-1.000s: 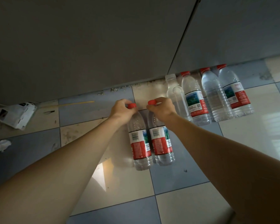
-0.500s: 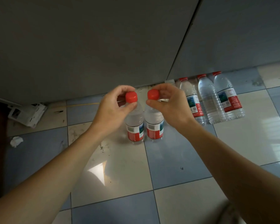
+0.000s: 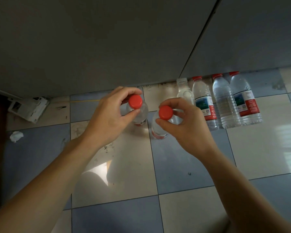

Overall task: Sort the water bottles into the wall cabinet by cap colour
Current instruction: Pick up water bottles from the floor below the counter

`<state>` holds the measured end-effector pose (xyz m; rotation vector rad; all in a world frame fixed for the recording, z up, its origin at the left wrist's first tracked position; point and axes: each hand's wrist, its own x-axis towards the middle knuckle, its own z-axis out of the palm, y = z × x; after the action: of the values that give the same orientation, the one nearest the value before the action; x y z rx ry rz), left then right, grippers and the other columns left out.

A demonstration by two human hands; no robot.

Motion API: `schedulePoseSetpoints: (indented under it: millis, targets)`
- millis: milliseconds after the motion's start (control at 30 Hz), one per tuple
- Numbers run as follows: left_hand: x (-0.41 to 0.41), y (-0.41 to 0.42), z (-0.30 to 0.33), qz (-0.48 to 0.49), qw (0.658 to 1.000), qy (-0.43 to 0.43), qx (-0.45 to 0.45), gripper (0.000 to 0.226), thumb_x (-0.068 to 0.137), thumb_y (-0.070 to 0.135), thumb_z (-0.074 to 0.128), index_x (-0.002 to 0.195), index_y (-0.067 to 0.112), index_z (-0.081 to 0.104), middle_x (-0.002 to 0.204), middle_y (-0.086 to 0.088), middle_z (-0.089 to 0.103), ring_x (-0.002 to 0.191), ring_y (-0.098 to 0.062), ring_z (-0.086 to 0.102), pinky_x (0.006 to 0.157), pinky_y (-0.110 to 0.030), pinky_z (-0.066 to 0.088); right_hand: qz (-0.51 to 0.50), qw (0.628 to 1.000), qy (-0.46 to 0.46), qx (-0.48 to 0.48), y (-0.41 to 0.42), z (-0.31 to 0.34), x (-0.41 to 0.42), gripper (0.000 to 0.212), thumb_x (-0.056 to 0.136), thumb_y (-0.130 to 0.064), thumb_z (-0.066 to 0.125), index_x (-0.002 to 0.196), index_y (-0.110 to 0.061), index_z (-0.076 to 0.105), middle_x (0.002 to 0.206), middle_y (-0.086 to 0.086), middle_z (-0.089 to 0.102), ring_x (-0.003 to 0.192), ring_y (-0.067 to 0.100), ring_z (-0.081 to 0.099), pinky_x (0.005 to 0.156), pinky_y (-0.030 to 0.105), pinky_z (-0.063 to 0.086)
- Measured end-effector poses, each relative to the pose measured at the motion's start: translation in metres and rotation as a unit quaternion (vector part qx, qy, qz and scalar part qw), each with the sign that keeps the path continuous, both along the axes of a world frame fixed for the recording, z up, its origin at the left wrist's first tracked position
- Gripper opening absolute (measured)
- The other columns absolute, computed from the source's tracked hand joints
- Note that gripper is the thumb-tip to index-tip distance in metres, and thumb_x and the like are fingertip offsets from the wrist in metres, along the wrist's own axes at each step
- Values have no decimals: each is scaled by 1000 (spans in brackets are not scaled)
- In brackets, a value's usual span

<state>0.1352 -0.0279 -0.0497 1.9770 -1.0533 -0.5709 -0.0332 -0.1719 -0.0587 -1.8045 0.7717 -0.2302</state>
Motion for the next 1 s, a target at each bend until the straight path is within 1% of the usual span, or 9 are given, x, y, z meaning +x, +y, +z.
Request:
schedulePoseSetpoints:
  millis: [167,333,433,500,633,800,867,933,1000]
  targets:
    - [-6,-3,-6,15,1000,15,1,57,85,11,78,134,27,55,125,18,58,120,3,54,103,-15,43,24,999,14,-18,7,-4,-7,42,78,-27,85,115,-31,65,113,-18,66,106,-3,61,86,6,48]
    - [-13,0,-30,68,993,85,38,84,75,25,87,143,40,40,133,23,53,123,13,47,97,-2,37,15,999,15,-41,17,-20,-16,59,73,-31,89,124,-31,59,121,-16,60,110,1,59,91,12,49]
    - [-18,-6,-47,92,989,112,33,79,73,27,90,136,40,43,129,22,55,121,2,54,101,-20,46,1,999,49,-2,15,-39,-23,83,70,-37,91,140,-33,47,134,-15,54,120,2,55,97,17,48]
    - [-20,-9,-56,109,985,127,39,75,72,23,91,131,35,46,124,16,60,115,-4,59,101,-32,51,7,997,77,12,18,-54,-25,89,70,-34,92,144,-33,42,139,-13,53,125,6,53,104,28,48]
    - [-31,-12,-59,164,977,130,38,70,68,16,90,125,19,50,111,2,65,102,-16,65,92,-48,54,7,998,59,30,23,-68,-29,81,71,-28,92,139,-29,49,130,-12,61,119,8,58,103,37,51]
    - [-34,-15,-69,200,966,161,39,66,61,19,85,119,14,54,106,-4,68,98,-24,67,89,-51,56,-33,998,35,35,29,-79,-16,64,70,-24,92,115,-47,52,113,-17,67,103,1,63,83,16,52]
    - [-34,-16,-73,227,956,183,38,62,60,14,85,116,10,56,103,-8,69,97,-30,67,84,-54,57,-39,997,36,52,26,-82,-13,63,69,-22,92,113,-45,53,109,-16,68,99,-1,64,76,13,52]
    - [-34,-16,-76,251,947,199,33,61,61,9,87,113,11,57,100,-9,70,95,-30,69,79,-53,59,-41,996,43,71,22,-84,-10,61,70,-21,92,119,-33,57,108,-12,69,97,4,67,77,21,57]
    - [-36,-16,-74,256,944,205,25,64,60,11,91,115,14,58,102,-5,71,96,-25,70,79,-44,61,-46,995,43,80,15,-84,-8,63,70,-22,92,124,-27,58,108,-9,70,98,10,68,80,31,61]
